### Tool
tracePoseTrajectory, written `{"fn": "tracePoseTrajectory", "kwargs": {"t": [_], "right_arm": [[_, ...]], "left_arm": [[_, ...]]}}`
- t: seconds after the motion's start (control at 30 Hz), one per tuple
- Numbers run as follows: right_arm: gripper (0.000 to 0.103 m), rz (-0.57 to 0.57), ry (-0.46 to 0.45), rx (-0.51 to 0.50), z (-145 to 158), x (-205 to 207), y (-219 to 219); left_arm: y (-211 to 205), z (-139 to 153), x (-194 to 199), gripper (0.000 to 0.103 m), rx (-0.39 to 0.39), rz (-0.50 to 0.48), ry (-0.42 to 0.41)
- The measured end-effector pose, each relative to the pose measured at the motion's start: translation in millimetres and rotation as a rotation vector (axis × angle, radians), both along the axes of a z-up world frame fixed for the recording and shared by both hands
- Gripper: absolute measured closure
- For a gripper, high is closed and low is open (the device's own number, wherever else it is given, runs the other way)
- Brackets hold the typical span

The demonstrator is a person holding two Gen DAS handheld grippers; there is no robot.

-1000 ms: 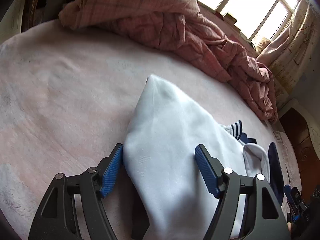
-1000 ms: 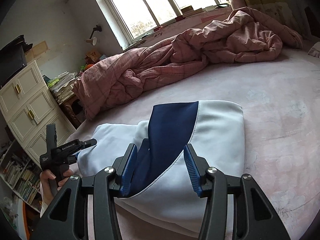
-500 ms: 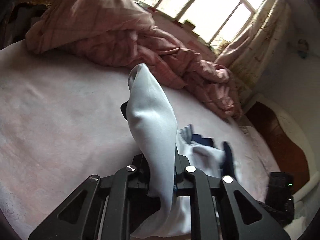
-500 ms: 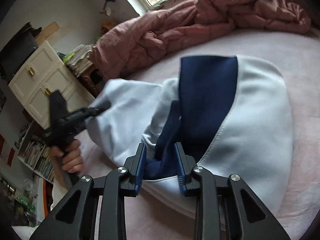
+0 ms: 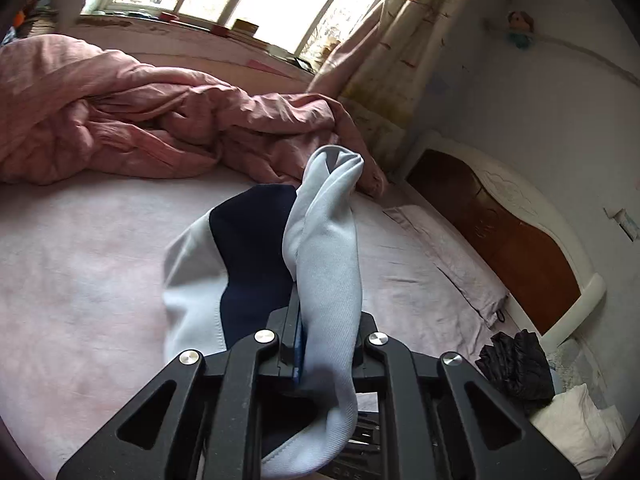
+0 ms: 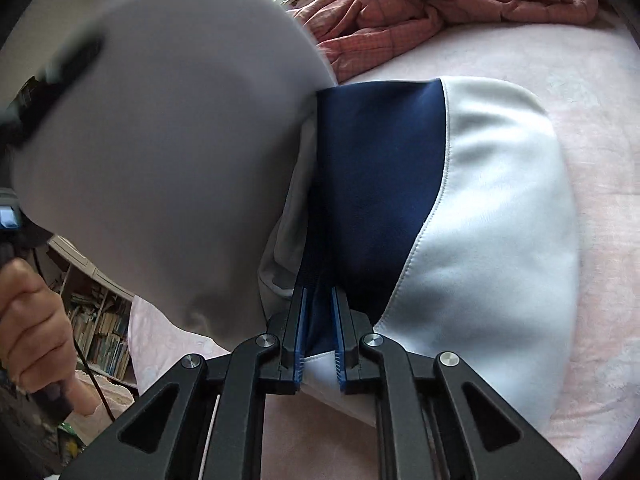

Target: Fold large clothes

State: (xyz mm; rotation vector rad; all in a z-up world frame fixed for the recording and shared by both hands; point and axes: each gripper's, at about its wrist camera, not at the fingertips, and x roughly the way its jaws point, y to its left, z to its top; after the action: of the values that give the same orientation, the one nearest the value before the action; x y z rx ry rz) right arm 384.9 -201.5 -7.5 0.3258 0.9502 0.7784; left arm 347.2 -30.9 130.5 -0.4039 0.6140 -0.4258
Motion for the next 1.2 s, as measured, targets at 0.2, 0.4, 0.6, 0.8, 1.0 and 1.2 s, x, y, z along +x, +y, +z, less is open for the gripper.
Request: {"fn": "tracePoseTrajectory", "kwargs": {"t": [0.2, 0.4, 0.6, 0.8, 1.0, 1.2], "right_arm": [[0.089, -0.356, -0.177, 0.247, 57.2, -24.0, -127.5], [0.089, -0.604, -0.064, 0.194, 29.8, -10.1, -186.3], [0.089, -0.584, -0.114, 0.086, 35.8, -10.7, -156.3], [0.089, -0.580, -0.167, 0.070, 37.7, -13.4, -148.5], [0.089, -0.488, -0.283, 0.106, 53.9, -29.3, -134.3], [0.084, -0.260, -0.383, 0.133, 71.6, -42.0, -82.0]], "left_arm": [[-58.0, -27.7, 14.2, 0.095, -0.038, -0.133, 0.054], [-106.9, -90.6, 31.2, 0.095, 0.153, -0.106, 0.118], [-96.2, -81.0, 2.0, 0.063, 0.037, -0.307, 0.021], [-30.5, -32.0, -54.8, 0.040, 0.032, -0.114, -0.198], [64.4, -66.7, -9.2, 0.033, 0.038, 0.241, 0.016], [99.3, -163.5, 27.3, 0.033, -0.271, 0.114, 0.321]]}}
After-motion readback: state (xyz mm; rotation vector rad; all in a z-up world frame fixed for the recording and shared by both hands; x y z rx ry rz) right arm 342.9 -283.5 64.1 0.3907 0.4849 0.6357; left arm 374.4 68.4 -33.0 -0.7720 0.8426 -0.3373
